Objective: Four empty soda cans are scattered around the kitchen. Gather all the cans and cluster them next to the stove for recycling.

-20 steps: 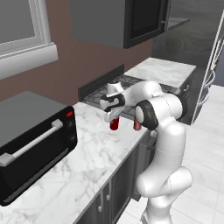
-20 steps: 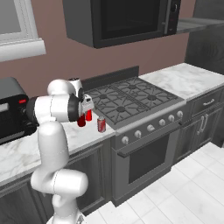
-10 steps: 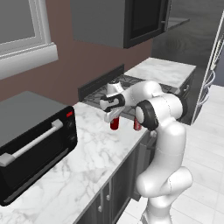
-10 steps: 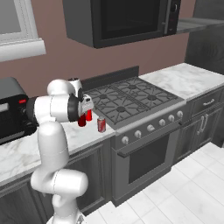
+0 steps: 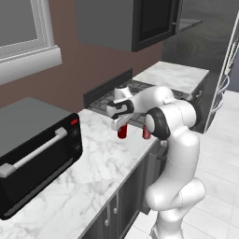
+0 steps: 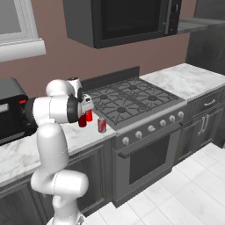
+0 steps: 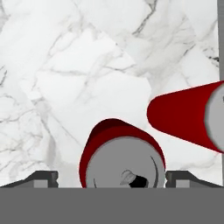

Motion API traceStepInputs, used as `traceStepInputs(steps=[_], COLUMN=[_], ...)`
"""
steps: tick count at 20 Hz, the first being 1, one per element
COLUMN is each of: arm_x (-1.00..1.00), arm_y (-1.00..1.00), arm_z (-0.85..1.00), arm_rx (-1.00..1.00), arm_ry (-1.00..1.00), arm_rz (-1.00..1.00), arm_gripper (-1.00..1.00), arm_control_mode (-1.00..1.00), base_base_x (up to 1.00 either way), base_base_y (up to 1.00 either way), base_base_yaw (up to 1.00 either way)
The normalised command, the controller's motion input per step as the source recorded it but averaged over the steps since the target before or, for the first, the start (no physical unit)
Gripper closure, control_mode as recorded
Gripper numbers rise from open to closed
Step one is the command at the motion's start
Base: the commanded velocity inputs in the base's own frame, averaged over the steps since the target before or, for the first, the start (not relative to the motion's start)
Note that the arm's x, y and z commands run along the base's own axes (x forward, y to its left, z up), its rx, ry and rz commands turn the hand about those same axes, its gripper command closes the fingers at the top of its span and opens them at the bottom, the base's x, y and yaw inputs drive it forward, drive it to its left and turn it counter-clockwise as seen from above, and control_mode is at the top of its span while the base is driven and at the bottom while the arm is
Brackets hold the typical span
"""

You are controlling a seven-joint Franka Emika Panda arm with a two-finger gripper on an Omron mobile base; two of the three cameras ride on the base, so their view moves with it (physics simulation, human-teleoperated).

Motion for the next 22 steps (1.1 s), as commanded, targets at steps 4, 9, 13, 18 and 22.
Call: traceStepInputs(steps=[4, 9, 13, 18, 22], arm_x=[-0.1, -0.16, -0.16, -0.19, -0.23], arm_y=[0.0, 0.0, -0.08, -0.16, -0.17], arm_z=[0.18, 0.28, 0.34, 0.34, 0.28], arm_rx=[0.0, 0.01, 0.02, 0.01, 0.0], arm_ry=[0.0, 0.0, 0.0, -0.02, -0.05], arm_rz=[0.0, 0.0, 0.0, 0.0, -0.01], arm_gripper=[-1.0, -1.0, -1.0, -1.0, -1.0], arm_control_mode=[-1.0, -1.0, -1.0, -1.0, -1.0], base_base_x=[0.0, 0.0, 0.0, 0.0, 0.0], base_base_y=[0.0, 0.0, 0.0, 0.0, 0.0], base_base_yaw=[0.0, 0.0, 0.0, 0.0, 0.0])
